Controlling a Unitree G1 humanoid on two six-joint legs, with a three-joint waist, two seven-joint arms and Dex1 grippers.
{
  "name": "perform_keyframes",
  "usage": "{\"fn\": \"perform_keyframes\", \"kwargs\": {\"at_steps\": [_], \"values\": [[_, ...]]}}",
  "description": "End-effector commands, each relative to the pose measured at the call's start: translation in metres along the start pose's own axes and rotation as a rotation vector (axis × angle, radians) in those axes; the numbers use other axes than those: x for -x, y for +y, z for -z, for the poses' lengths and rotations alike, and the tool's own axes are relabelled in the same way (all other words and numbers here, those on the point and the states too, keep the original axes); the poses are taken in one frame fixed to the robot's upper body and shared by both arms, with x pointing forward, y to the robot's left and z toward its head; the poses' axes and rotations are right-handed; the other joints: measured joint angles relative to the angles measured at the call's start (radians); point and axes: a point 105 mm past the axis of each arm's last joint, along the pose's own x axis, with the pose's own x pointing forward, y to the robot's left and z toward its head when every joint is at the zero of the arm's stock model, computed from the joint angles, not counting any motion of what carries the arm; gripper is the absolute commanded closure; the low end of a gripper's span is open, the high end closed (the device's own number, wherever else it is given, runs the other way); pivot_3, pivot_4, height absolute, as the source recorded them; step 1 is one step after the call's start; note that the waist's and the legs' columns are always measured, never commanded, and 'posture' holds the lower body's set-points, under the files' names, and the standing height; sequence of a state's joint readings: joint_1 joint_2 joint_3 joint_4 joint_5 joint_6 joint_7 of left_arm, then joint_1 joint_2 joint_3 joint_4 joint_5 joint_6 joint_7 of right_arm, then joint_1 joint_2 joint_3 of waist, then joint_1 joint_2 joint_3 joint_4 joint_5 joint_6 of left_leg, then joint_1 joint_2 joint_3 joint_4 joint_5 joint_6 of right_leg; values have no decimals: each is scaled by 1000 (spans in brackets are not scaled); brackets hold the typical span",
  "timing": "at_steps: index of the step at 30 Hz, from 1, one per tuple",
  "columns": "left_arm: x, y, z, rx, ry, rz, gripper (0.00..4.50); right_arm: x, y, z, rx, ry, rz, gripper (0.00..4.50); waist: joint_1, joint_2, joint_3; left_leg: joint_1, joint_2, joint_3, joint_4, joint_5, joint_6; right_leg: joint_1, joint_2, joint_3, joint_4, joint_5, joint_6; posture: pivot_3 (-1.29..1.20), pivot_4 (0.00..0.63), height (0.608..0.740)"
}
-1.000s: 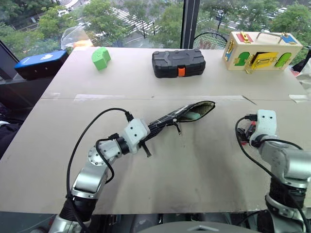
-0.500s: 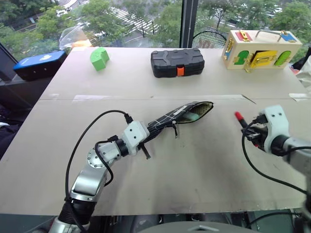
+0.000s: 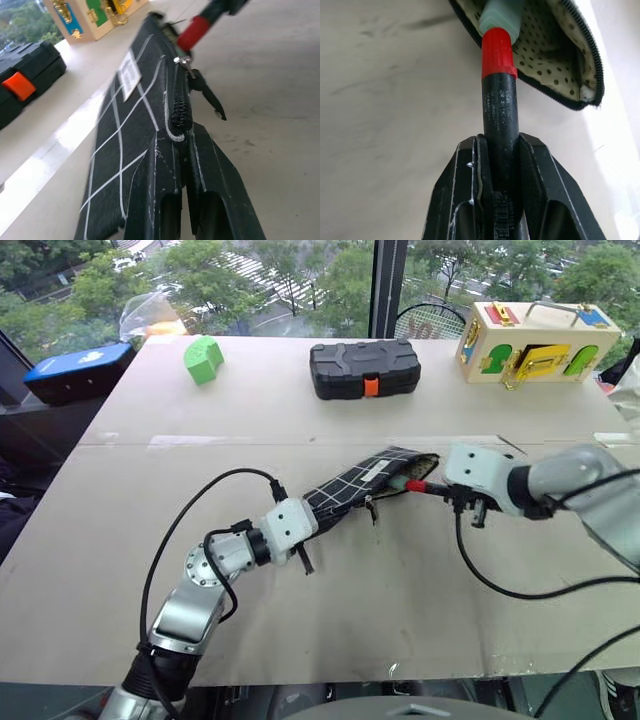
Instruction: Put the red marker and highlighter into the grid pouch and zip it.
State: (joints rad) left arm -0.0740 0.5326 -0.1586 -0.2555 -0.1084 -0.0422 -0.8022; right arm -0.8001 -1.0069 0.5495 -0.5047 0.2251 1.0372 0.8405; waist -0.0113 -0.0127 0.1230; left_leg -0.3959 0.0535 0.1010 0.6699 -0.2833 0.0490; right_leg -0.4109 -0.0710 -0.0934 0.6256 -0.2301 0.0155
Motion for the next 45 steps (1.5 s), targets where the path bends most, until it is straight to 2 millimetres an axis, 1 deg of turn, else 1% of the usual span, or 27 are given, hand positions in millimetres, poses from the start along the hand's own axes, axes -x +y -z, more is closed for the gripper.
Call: {"fn": "perform_keyframes", "kwargs": {"at_steps": [1,3,6,10,13,15,17,21,23,25,30,34,35,36,37,38,39,40,42,45], "values": [[-3,-4,-15,-63,-57,13,4500,3,-8,-13,36,-24,-1,4284,4,0,0,0,0,-1,0,0,0,0,0,-1,0,0,0,0,150,740],[-3,-3,-14,-57,-56,0,4500,6,-10,-17,11,-38,-20,4284,5,0,0,0,0,-1,0,0,0,0,-1,-1,0,0,0,0,150,740],[-1,-1,-11,-21,-52,-29,4500,13,-12,-11,-1,-24,-36,4284,7,0,0,0,0,-1,0,0,0,0,-2,-1,0,0,0,0,150,740],[2,1,-6,4,-45,-54,4500,20,-9,-9,-18,-34,-71,4284,6,0,0,0,0,-1,0,0,0,0,-3,-1,0,0,0,0,150,740],[4,2,-6,19,-45,-64,4500,24,-4,-15,-19,-63,-102,4284,4,0,0,0,0,-1,0,0,0,0,-3,-1,0,0,0,0,150,740],[4,3,-6,23,-48,-65,4500,24,-12,-14,-18,-48,-45,4284,3,0,0,0,1,-1,0,-1,1,0,-3,-1,1,0,0,0,150,740],[5,4,-5,25,-47,-64,4500,23,-18,-7,-12,-21,-8,4284,4,0,0,0,1,-1,0,-1,1,0,-3,-1,1,0,-1,0,150,740],[7,6,-5,25,-47,-61,4500,25,-18,-4,-41,-25,-21,4284,4,0,0,0,0,-1,0,0,0,0,-3,-1,1,0,-1,0,150,740],[8,5,-5,20,-51,-51,4500,23,-20,-1,-34,-9,-13,4284,3,0,0,0,0,-1,0,0,0,0,-3,-1,1,0,0,0,150,740],[7,0,-6,6,-56,-26,4500,14,-22,-1,-21,-1,-4,4284,3,0,0,0,0,-1,0,0,0,0,-3,-1,1,0,0,0,150,740],[4,-5,-8,-22,-68,11,4500,-10,-25,-16,-1,-11,4,4284,-2,0,0,0,0,-1,0,0,0,0,-2,-1,1,0,0,0,150,740],[3,-6,-9,-28,-76,20,4500,-22,-21,-26,56,-18,-41,4284,1,0,0,0,0,0,0,0,0,0,-1,-2,2,0,0,0,150,740],[3,-6,-9,-27,-79,21,4500,-24,-19,-27,83,-20,-65,3273,2,0,0,0,0,-1,0,0,0,0,0,-2,2,0,0,0,150,740],[3,-7,-9,-24,-82,21,4500,-26,-19,-29,96,-23,-77,3000,3,0,0,0,0,0,0,0,0,0,0,-3,2,0,0,0,150,740],[3,-5,-9,-4,-89,12,4500,-26,-21,-31,98,-35,-64,2462,3,0,0,0,0,0,0,0,0,0,0,-4,2,0,0,0,150,740],[4,-4,-9,16,-95,3,4500,-25,-23,-32,97,-40,-55,2057,3,0,0,0,0,0,0,0,0,0,0,-4,2,0,0,0,150,740],[5,-1,-8,43,-101,-8,4500,-20,-25,-32,81,-51,-56,1471,3,0,0,0,0,0,0,0,0,0,0,-4,2,0,0,0,150,740],[7,0,-8,74,-111,-14,4500,-14,-26,-33,60,-66,-61,1128,3,0,0,0,0,1,0,0,0,0,0,-4,2,0,0,0,150,740],[10,3,-10,125,-130,-21,4500,0,-28,-37,12,-116,-71,1128,3,1,0,0,0,1,1,0,0,0,0,-4,2,0,0,0,150,740],[16,8,-13,229,-168,-29,4500,35,-30,-46,-109,-237,-113,1128,5,0,0,0,0,0,1,0,0,0,-1,-4,2,0,0,0,150,740]]}}
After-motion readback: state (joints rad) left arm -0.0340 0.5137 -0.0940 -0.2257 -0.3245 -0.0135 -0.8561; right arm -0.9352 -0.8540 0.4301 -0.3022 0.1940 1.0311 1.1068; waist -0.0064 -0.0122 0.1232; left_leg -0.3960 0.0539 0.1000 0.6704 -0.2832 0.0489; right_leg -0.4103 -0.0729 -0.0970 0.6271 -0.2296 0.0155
